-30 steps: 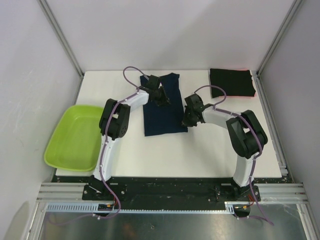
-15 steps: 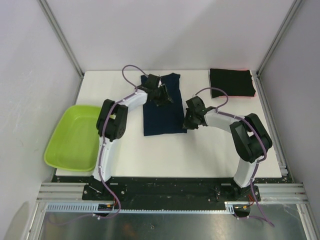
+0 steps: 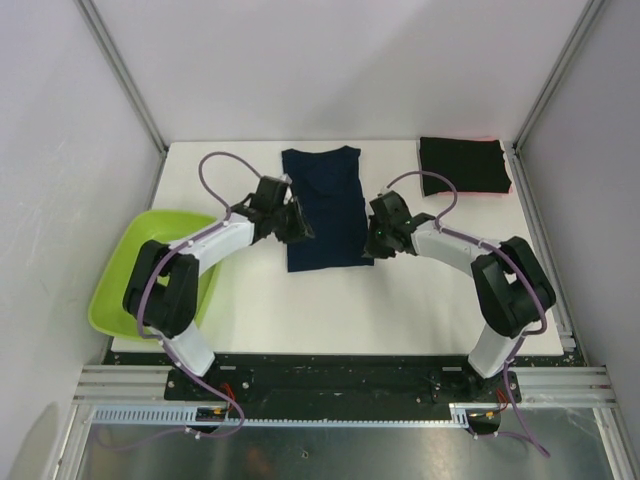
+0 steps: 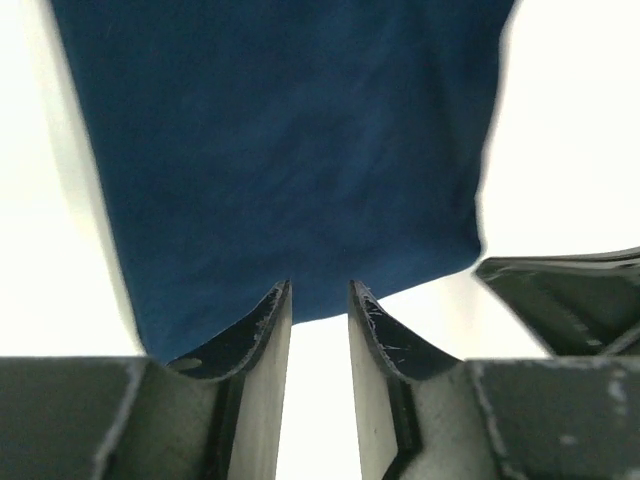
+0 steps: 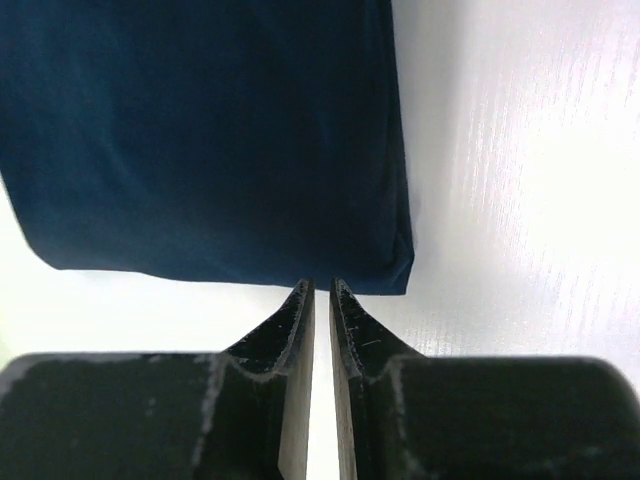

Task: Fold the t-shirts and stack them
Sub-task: Fold the folded rectangular tshirt in 1/3 of the way

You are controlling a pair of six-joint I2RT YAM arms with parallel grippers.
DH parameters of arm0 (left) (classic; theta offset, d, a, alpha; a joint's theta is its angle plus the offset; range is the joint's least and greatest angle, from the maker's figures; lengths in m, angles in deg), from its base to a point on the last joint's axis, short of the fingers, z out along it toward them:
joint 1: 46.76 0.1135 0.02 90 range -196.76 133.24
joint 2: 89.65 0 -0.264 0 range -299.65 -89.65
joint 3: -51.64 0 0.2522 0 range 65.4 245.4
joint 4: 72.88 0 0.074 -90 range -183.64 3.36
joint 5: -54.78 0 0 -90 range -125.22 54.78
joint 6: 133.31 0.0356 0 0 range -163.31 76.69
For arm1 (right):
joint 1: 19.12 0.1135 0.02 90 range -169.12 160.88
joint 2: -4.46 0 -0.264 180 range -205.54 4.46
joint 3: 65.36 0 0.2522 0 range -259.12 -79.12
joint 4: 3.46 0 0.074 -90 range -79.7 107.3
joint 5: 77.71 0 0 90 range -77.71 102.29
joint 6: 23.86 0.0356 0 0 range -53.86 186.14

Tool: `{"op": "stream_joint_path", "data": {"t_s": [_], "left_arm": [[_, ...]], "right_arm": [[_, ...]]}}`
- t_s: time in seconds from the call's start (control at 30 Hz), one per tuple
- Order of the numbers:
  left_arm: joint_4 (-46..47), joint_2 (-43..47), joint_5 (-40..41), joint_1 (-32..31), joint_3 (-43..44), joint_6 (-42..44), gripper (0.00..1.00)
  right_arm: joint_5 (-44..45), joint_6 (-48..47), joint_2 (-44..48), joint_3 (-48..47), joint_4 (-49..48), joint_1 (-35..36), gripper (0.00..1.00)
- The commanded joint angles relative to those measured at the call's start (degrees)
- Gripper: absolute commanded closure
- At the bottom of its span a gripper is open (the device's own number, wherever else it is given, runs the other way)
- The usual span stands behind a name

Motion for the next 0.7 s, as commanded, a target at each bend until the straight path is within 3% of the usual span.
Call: {"op": "stream_joint_path", "data": {"t_s": [0.0,0.37,0.67], "left_arm": [[0.44,-1.23,1.21,-0.03,-5.86,0.22,0.68],[0.51,-1.16,5.08,0.09,-13.45,-0.87,0.69],[-0.71,9.65,4.42,2.32,-19.33,-1.04,0.64]], "right_arm": [[1.20,-1.08,-2.68,0.00,0.79,-0.23,0.85],[5.55,-1.52,-4.43,0.84,3.82,-2.78,0.85],[3.95,-0.31,2.18,4.04,1.69,-3.56,0.65]]}}
